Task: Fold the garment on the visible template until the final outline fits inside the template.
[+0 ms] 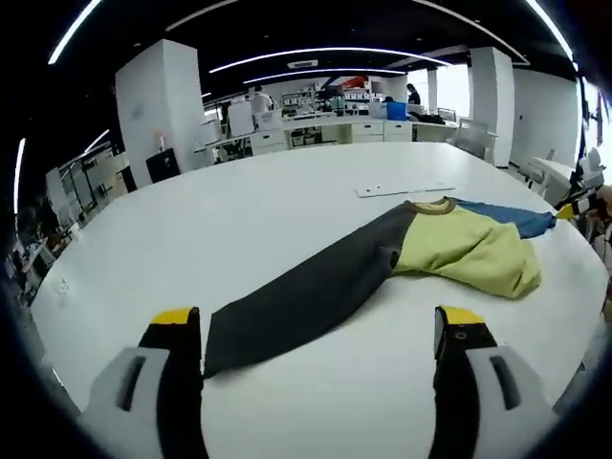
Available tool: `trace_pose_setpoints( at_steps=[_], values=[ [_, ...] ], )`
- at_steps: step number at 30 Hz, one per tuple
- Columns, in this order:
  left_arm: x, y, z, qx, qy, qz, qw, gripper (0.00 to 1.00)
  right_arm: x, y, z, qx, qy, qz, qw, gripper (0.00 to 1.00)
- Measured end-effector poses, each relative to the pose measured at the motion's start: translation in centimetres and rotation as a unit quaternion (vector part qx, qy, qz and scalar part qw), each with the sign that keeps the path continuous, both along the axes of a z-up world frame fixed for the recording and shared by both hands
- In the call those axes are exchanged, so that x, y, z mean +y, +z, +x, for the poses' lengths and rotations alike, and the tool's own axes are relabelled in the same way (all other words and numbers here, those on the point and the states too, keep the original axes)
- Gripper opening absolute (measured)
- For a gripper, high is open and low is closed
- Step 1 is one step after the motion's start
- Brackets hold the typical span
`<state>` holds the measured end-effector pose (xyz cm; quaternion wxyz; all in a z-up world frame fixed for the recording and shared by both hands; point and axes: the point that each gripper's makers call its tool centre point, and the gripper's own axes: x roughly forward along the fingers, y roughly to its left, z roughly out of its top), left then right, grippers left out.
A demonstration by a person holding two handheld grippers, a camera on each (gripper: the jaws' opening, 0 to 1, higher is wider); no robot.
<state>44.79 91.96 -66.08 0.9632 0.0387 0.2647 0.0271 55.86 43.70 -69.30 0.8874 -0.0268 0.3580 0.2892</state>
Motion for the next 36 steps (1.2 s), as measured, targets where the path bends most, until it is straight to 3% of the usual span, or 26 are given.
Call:
trace_pose_setpoints(
  at_steps=[4, 9, 19, 25, 29, 33, 35, 36],
  values=[
    [-1.3, 0.7, -0.4, -0.004, -0.012, -0.009, 0.9999, 0.99, 2.7, 1.0, -1.0, -0.004, 0.033, 0.029, 0.999, 0.92],
    [-3.7, 1.1, -1.3, -0.003, -0.047, -0.021, 0.9987, 0.99, 6.1, 1.5, -2.8, -0.007, 0.096, 0.031, 0.9949, 0.98],
    [-5.5, 2.5, -2.8, -0.016, -0.068, -0.004, 0.9975, 0.99, 11.9, 0.7, -5.8, 0.001, 0.208, 0.025, 0.9778, 0.99],
    [-6.7, 2.3, -3.7, -0.013, -0.082, -0.004, 0.9965, 0.99, 14.4, -0.1, -7.2, 0.0, 0.245, 0.011, 0.9696, 0.91],
    [-8.0, 2.4, -4.1, -0.015, -0.1, -0.023, 0.9946, 0.98, 15.5, -0.8, -7.9, -0.011, 0.279, -0.014, 0.9603, 0.82],
    [-8.8, 2.0, -4.5, -0.006, -0.112, -0.011, 0.9936, 0.98, 16.6, -1.4, -8.0, -0.015, 0.289, -0.022, 0.957, 0.74],
    [-9.2, 1.7, -4.6, -0.006, -0.117, -0.014, 0.993, 0.97, 16.8, -2.0, -7.7, -0.024, 0.292, -0.046, 0.9551, 0.68],
    [-9.5, 1.5, -4.7, -0.002, -0.119, -0.016, 0.9928, 0.97, 16.7, -2.4, -7.4, -0.041, 0.303, -0.076, 0.9489, 0.65]
  ],
)
